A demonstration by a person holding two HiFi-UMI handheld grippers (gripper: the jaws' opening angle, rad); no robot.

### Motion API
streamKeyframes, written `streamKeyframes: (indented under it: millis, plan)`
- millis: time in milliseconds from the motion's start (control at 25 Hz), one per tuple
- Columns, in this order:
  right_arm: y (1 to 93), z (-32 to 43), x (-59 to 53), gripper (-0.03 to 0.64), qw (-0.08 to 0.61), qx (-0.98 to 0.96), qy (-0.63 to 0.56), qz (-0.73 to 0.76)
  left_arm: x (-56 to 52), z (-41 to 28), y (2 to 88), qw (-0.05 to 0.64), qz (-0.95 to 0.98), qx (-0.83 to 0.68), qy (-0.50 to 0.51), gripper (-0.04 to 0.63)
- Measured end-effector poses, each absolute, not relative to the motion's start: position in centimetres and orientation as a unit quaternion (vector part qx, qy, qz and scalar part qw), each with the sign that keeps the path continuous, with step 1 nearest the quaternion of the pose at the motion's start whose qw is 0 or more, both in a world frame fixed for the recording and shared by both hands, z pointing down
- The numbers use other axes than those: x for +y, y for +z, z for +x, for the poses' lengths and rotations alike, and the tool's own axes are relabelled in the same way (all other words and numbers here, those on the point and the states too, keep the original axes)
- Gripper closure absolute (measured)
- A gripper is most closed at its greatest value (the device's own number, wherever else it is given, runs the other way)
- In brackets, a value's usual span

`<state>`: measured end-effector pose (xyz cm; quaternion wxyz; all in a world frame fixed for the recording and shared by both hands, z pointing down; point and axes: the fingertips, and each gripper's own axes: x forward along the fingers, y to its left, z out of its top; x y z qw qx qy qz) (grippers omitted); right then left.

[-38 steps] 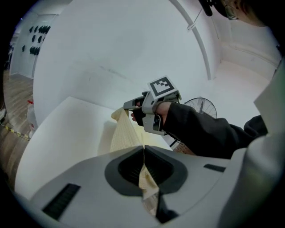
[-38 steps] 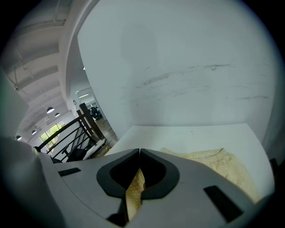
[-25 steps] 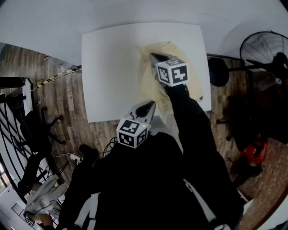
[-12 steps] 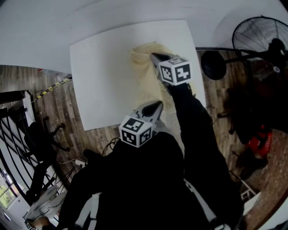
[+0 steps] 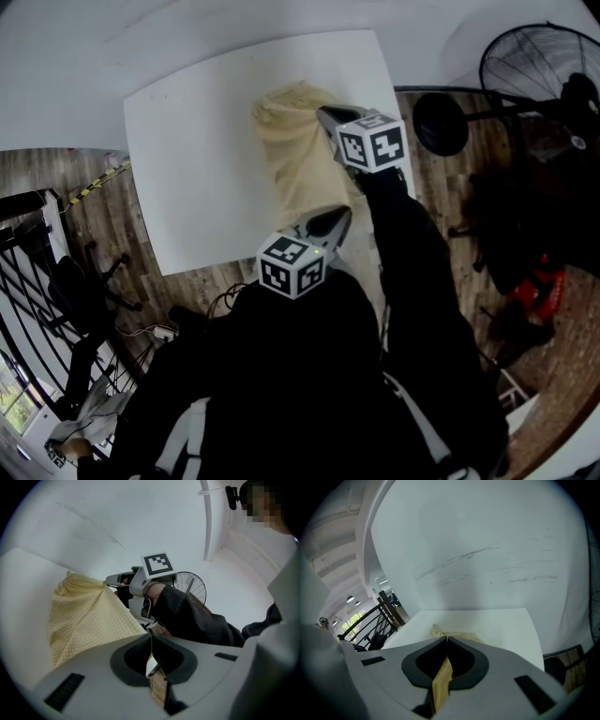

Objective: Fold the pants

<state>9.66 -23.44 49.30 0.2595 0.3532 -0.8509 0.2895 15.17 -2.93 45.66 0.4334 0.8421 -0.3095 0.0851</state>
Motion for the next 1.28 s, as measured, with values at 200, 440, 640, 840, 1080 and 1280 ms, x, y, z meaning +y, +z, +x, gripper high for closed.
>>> streamKeyframes:
  millis: [200, 440, 640, 840, 1080, 1280]
  plan:
    - [50.7, 11.8, -24.2, 0.607, 0.265, -0.852, 0.293, 0.344, -4.0, 18.4, 46.9, 0.462, 0.833, -0.295, 0.069, 0.584]
    - [52.3, 13.3, -24.9, 0.609, 0.283, -0.856, 0.291, 0.321, -5.2, 21.0, 48.6, 0.481, 0.824, -0.291, 0.069, 0.584]
    - [53.9, 14.2, -25.8, 0.607, 0.294, -0.852, 0.297, 0.315, -6.2, 22.3, 49.9, 0.492, 0.818, -0.289, 0.071, 0.584]
    - [55.4, 15.2, -26.3, 0.607, 0.307, -0.848, 0.300, 0.311, -6.8, 23.7, 51.6, 0.513, 0.808, -0.282, 0.074, 0.584]
    - [57.6, 16.4, -26.5, 0.607, 0.314, -0.841, 0.315, 0.308, -7.1, 25.0, 53.4, 0.532, 0.796, -0.278, 0.076, 0.584]
    - [59.3, 17.5, -26.6, 0.607, 0.326, -0.833, 0.321, 0.311, -7.3, 26.0, 54.6, 0.542, 0.788, -0.281, 0.077, 0.584]
